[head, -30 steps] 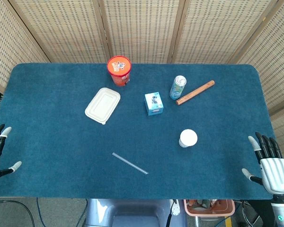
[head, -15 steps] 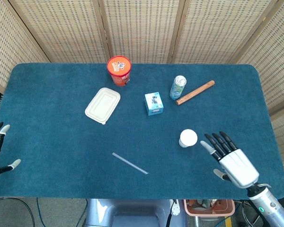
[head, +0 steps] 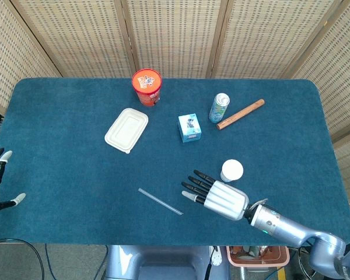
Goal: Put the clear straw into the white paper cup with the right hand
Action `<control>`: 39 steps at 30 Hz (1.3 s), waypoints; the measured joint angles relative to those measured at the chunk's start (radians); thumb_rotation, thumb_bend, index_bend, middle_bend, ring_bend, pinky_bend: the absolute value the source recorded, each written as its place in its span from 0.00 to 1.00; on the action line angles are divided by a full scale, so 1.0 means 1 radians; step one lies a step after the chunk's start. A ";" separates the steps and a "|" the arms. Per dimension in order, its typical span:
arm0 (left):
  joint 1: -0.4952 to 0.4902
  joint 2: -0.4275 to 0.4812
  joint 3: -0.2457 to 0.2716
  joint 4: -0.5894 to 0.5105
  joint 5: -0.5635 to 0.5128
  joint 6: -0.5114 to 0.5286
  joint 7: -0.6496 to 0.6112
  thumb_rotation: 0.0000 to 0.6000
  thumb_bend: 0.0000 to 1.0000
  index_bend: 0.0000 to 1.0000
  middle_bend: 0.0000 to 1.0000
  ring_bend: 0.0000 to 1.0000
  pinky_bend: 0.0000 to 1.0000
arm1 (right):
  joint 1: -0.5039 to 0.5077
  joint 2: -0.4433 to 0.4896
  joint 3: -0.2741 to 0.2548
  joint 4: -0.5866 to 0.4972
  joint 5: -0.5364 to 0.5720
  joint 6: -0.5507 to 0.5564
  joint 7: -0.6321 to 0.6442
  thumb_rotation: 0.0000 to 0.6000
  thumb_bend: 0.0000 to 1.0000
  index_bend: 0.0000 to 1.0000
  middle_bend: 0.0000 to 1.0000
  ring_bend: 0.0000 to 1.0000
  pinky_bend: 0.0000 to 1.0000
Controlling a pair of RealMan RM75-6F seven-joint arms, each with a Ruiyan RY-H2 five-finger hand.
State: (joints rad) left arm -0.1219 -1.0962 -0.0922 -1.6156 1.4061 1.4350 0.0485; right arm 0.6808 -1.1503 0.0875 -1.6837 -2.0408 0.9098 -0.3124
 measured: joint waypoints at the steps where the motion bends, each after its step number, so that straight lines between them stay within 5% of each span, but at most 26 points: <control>1: -0.002 0.000 -0.001 0.001 -0.003 -0.004 -0.001 1.00 0.06 0.00 0.00 0.00 0.00 | 0.011 -0.016 0.001 0.005 -0.008 -0.020 -0.035 1.00 0.68 0.08 0.00 0.00 0.00; 17: -0.011 0.002 -0.005 0.008 -0.022 -0.023 -0.015 1.00 0.06 0.00 0.00 0.00 0.00 | 0.141 -0.259 -0.002 0.090 -0.063 -0.247 -0.464 1.00 0.77 0.11 0.00 0.00 0.00; 25: -0.014 0.002 -0.006 0.007 -0.032 -0.030 -0.013 1.00 0.06 0.00 0.00 0.00 0.00 | 0.165 -0.332 -0.029 0.155 -0.046 -0.277 -0.522 1.00 0.77 0.11 0.00 0.00 0.00; 39: -0.016 0.006 -0.009 0.010 -0.040 -0.032 -0.023 1.00 0.06 0.00 0.00 0.00 0.00 | 0.152 -0.327 -0.056 0.216 -0.002 -0.282 -0.592 1.00 0.77 0.18 0.00 0.00 0.00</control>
State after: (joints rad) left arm -0.1377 -1.0899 -0.1008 -1.6059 1.3665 1.4028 0.0255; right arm 0.8329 -1.4769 0.0316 -1.4676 -2.0431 0.6276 -0.9043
